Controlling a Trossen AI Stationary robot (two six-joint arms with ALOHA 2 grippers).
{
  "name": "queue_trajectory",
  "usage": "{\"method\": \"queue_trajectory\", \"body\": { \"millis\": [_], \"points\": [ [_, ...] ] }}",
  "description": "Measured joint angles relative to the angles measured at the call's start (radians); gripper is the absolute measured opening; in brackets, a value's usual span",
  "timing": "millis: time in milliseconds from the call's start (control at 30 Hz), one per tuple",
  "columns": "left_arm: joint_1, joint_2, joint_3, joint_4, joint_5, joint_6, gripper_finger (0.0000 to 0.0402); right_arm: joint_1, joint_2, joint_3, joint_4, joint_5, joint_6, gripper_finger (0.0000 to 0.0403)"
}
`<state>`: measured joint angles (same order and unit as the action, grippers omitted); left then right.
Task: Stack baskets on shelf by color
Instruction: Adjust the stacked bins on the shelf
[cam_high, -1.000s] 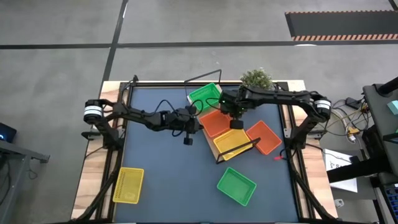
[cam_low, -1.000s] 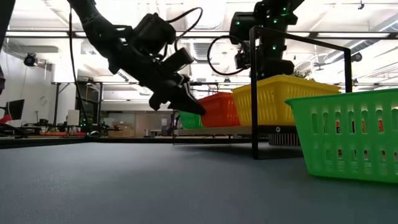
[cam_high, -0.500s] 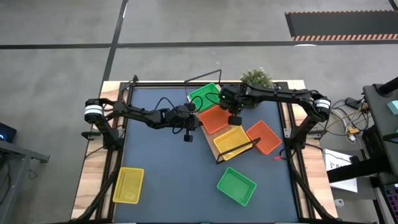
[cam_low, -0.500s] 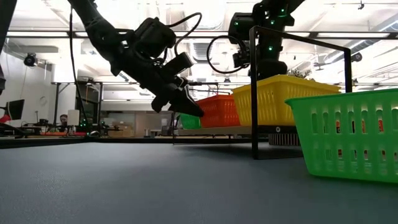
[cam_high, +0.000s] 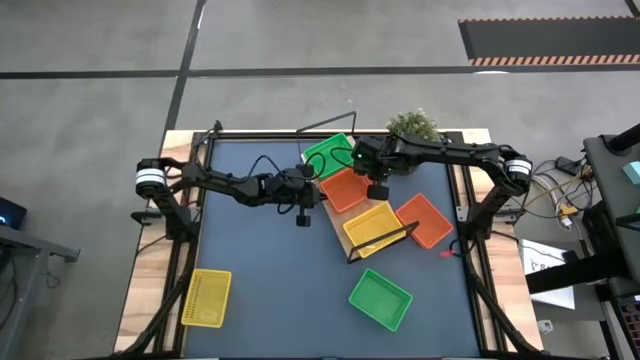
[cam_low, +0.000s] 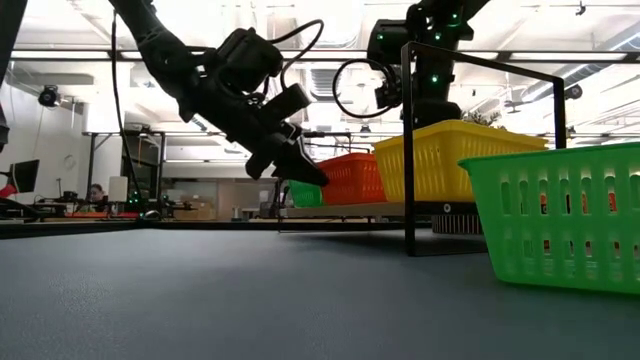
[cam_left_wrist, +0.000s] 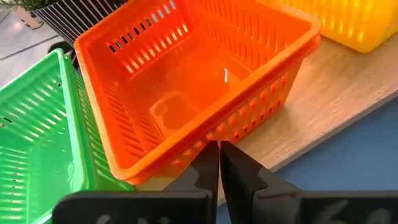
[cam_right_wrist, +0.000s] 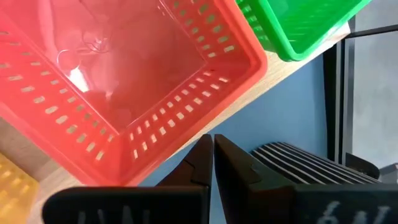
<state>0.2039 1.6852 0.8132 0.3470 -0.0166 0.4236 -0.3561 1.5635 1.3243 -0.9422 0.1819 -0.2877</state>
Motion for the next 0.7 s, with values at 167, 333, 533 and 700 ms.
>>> {"method": "queue_trajectory", "body": {
  "millis": [167, 333, 533, 700],
  "points": [
    [0.0, 0.0, 0.0, -0.019, -0.013, 0.0, 0.0, 0.0, -0.003, 0.0, -0.013, 0.002, -0.001, 0.0009],
    [0.0, -0.045, -0.001, -0.118, -0.067, 0.0, 0.0, 0.0, -0.051, 0.0, -0.081, 0.003, 0.01, 0.0009],
    [-0.057, -0.14, 0.002, -0.212, 0.009, -0.003, 0.0, 0.004, -0.157, -0.001, -0.195, -0.081, 0.118, 0.0009],
    [-0.169, -0.152, 0.01, -0.156, 0.068, -0.003, 0.0, 0.035, -0.225, -0.039, -0.24, -0.213, 0.204, 0.0009]
  ]
}}
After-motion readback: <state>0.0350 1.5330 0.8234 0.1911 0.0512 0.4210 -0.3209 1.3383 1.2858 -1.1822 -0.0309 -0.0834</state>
